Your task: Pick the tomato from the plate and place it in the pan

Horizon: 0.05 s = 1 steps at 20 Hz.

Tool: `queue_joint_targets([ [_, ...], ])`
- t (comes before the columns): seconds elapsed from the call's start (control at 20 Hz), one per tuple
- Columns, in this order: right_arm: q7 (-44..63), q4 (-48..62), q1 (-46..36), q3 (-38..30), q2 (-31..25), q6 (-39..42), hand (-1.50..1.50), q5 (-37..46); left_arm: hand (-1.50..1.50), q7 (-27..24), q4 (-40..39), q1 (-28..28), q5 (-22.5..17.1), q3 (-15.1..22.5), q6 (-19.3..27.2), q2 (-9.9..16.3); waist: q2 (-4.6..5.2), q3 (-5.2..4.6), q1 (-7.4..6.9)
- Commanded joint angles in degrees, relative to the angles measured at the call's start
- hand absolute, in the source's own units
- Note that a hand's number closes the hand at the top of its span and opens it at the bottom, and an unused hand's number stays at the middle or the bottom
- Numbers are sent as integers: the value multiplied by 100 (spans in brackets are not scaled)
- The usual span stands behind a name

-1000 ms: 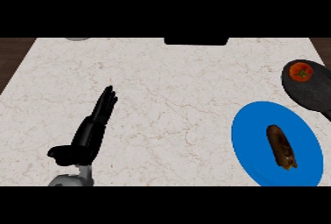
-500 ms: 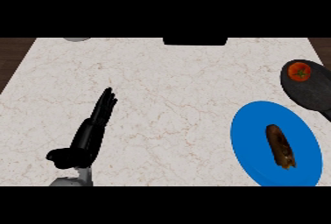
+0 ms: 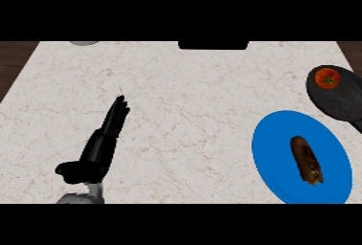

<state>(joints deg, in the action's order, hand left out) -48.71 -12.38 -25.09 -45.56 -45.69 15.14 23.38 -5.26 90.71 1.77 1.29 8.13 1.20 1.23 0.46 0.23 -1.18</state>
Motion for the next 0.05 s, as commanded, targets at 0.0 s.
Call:
queue_joint_targets([
  [0.0,-334,-86,32,204,301,-509,-150,71,0,-8,-8,1,102,140,111,-117,-6,-3,8],
])
